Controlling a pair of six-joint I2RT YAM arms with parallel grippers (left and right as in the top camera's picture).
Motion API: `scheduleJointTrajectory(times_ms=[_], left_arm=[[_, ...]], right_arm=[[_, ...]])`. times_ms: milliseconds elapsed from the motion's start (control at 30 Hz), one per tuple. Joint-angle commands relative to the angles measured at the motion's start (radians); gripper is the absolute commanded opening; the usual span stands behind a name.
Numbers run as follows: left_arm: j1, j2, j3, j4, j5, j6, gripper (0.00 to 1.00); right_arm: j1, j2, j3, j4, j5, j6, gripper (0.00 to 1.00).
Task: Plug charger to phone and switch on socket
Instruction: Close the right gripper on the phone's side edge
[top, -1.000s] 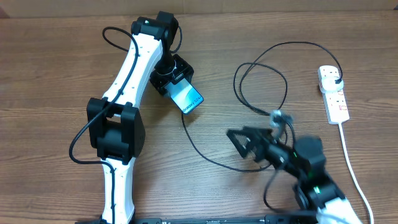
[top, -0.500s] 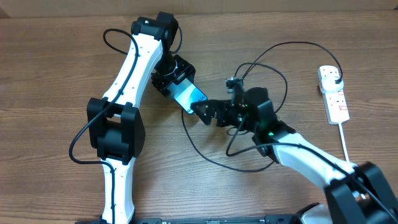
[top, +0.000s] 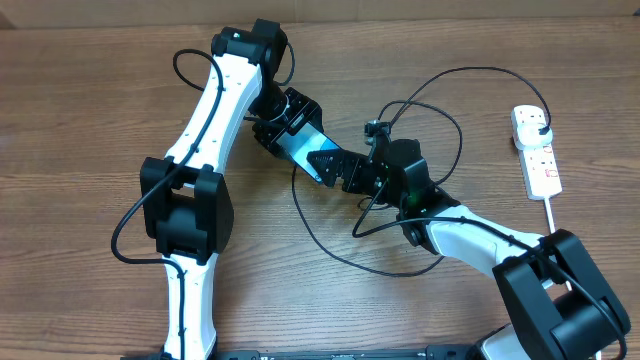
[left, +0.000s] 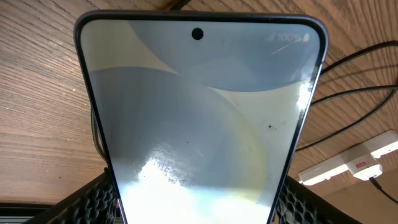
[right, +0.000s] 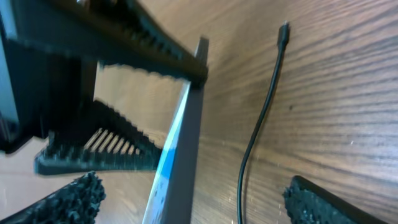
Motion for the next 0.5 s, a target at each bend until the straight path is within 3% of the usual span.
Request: scheduleJointTrajectory(times_ms=[0,200,467], left_arm=[[0.002,-0.013,0.030,0.004,0.039,-0.018,0.04],[-0.009,-0.013,0.030,0.023,0.002,-0.045,0.04],[-0.017,-0.013,0.030,0.051,-0.038,-0.069,0.04]], right_arm=[[0.000,0.029,0.030,0.038,0.048,0.071,0.92],[0.002,0.039,0.073,0.034,0.023,0.086,0.78],[0.008,0.040,0.114,-0.050,0.017,0.086,0.67]])
